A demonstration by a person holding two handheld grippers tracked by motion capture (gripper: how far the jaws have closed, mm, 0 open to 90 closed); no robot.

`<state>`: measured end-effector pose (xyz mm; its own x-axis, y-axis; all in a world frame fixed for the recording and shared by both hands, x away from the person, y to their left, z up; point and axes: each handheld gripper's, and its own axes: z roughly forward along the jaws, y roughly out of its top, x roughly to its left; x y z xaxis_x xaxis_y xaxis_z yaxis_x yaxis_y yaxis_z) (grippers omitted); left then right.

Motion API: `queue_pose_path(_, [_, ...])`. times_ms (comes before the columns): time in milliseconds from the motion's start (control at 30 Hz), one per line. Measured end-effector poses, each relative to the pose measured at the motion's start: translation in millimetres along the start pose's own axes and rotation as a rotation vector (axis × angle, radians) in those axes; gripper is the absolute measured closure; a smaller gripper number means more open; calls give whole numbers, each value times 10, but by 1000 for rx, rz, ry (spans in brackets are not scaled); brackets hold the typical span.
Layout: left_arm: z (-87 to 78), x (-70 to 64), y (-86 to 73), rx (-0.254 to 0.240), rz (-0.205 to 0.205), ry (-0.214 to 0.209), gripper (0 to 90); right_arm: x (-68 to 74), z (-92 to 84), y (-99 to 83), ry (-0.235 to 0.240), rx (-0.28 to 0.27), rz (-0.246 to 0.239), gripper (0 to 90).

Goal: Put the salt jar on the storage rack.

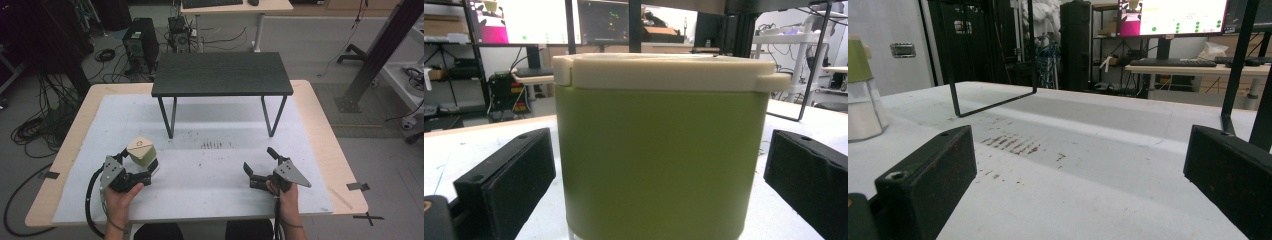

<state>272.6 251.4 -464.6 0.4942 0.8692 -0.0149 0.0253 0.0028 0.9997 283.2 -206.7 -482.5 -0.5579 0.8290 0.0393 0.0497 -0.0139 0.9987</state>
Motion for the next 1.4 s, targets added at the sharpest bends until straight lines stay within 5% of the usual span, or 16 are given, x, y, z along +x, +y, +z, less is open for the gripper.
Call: queue_pose_path(1400, [31,3,-10,-24,4,15,4,-4,-4,-2,-1,-6,5,0])
